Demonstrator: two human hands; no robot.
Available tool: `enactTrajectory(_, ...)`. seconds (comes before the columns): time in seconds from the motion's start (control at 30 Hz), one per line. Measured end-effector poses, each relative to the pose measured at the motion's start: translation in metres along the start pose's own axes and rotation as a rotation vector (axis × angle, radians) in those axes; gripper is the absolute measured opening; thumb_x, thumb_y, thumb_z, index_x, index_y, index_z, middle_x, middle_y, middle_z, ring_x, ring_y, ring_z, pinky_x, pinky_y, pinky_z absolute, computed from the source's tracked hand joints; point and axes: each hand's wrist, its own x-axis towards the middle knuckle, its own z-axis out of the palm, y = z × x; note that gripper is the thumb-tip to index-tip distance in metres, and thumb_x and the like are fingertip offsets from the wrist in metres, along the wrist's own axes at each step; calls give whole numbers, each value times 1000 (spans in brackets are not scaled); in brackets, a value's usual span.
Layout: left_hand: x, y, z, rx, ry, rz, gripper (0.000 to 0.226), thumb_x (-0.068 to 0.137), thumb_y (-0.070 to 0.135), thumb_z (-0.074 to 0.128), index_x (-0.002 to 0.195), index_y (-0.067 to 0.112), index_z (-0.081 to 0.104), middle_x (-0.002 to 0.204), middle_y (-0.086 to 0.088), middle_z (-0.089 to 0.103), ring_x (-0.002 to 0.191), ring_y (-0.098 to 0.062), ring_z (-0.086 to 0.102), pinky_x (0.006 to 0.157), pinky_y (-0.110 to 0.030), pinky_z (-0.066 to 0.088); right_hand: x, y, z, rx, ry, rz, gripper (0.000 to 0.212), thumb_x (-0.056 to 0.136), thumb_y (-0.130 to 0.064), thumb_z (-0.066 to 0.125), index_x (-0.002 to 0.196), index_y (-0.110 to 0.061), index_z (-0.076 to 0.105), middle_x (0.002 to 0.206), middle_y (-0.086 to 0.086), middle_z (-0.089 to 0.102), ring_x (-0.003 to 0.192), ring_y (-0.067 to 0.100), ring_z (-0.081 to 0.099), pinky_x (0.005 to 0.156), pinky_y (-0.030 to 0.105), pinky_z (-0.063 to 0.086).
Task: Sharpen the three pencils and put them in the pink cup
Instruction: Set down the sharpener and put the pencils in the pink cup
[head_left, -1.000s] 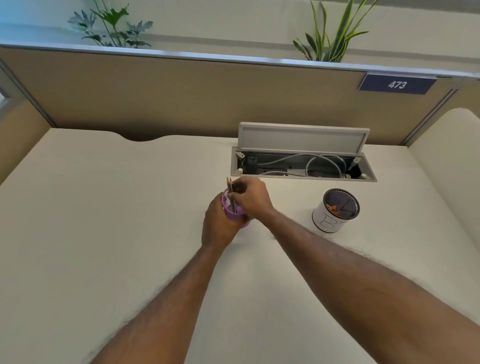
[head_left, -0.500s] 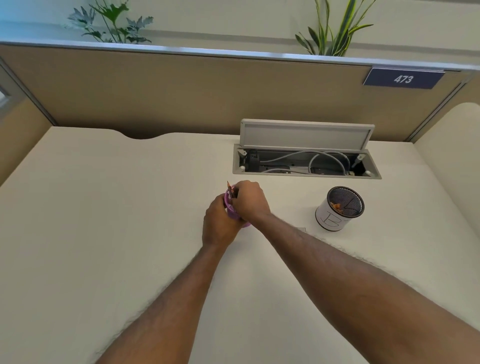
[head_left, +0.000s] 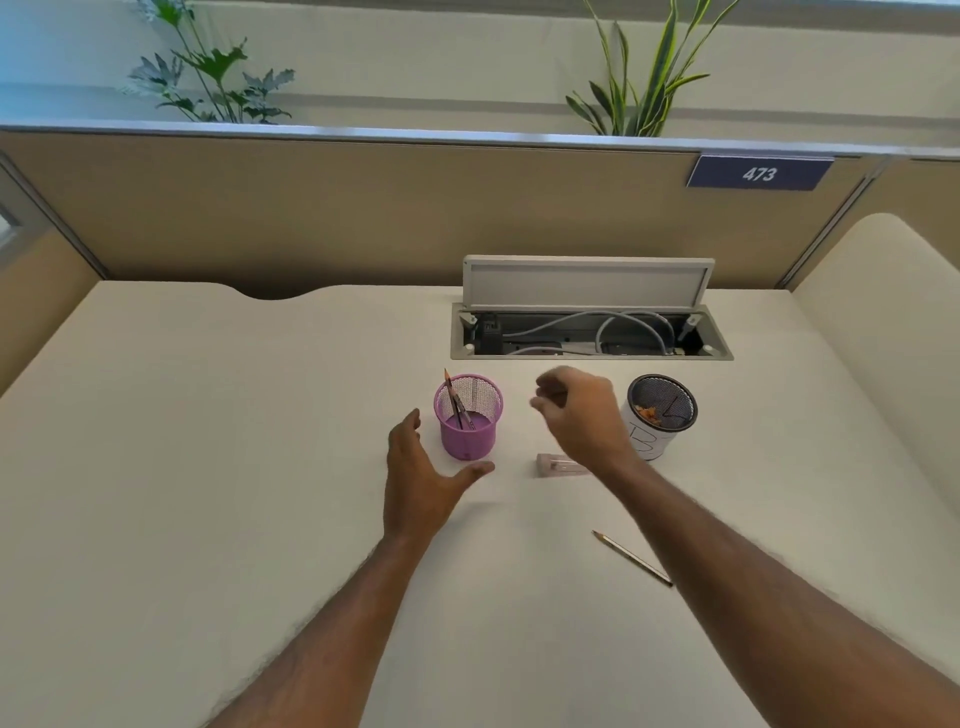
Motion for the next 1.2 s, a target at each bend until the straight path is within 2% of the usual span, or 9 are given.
enactTrajectory(0.13,-41,-18,-2,53,86,213,71,74,63,68,125,19,46,120,3,53,108,-17,55,85,-36,52,-46,54,-24,-16,-92,86,21,81,-15,76,101,-10,71,83,-3,72,72,2,65,72,16,53)
enactTrajectory(0.23,-58,-29,1,145,12,252,58,80,52,69,122,16,51,116,2,56,108,-19,56,88,-34,49,-79,89,-27,-97,-173,161,17,80,-18,76,95,-14,70,80,-5,68,72,9,63,73,29,55)
enactTrajectory(0.43,-78,-36,6,343,-166,297,62,82,51,69,127,12,52,126,-2,54,116,-24,54,94,-41,42,-125,115,-22,-159,-250,244,25,82,-33,73,100,-17,67,91,-3,60,83,12,55,77,29,48)
enactTrajectory(0.53,-83,-37,6,417,-209,323,61,83,54,66,126,13,52,126,0,54,116,-23,53,93,-39,41,-137,117,-19,-202,-260,246,23,81,-31,73,99,-16,66,93,-3,54,89,16,54,77,29,45)
enactTrajectory(0.63,-85,-37,4,429,-205,311,60,83,56,64,125,15,52,127,2,54,118,-22,51,94,-38,38,-143,116,-16,-209,-234,259,19,81,-27,72,95,-16,66,94,-1,54,92,17,52,75,29,44)
enactTrajectory(0.83,-83,-35,1,422,-189,298,57,83,53,66,124,15,53,128,1,54,119,-22,51,95,-38,37,-145,114,-11,-187,-221,296,11,82,-22,69,90,-16,65,88,-1,56,85,17,53,73,33,45)
enactTrajectory(1.07,-70,-31,-2,394,-140,281,54,82,48,70,120,13,55,123,-3,56,115,-26,54,94,-41,39,-138,112,-5,-235,-257,269,7,87,-20,63,84,-14,64,87,0,59,85,20,55,71,32,43)
enactTrajectory(1.2,-57,-26,-5,355,-101,267,61,78,48,74,122,12,54,124,-4,56,115,-26,54,94,-41,40,-124,96,-2,-147,-205,243,5,86,-21,64,85,-16,67,87,-1,61,81,17,55,70,29,43)
